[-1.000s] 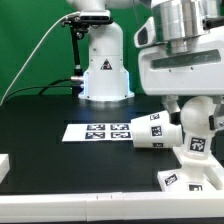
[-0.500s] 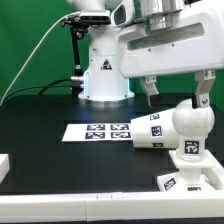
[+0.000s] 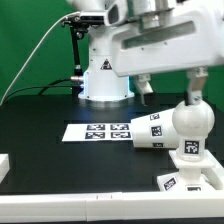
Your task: Assemble lamp
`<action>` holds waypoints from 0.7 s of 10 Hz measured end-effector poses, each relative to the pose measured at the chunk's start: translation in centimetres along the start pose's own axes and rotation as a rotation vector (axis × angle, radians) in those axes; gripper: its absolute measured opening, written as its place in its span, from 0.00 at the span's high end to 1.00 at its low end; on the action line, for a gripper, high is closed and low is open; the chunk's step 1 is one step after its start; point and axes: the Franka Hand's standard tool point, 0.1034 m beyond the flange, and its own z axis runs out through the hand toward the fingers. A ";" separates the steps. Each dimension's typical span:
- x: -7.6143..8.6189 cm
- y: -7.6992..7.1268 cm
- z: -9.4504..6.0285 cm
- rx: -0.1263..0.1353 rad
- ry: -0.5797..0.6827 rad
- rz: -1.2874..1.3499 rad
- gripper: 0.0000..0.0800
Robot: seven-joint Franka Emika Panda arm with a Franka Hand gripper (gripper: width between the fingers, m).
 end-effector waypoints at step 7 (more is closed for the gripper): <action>3.5 5.2 -2.2 0.041 -0.032 -0.062 0.13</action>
Offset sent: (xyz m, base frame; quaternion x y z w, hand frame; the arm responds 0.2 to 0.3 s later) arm -0.0191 -0.0431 0.0145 0.0607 -0.0713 0.0231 0.9953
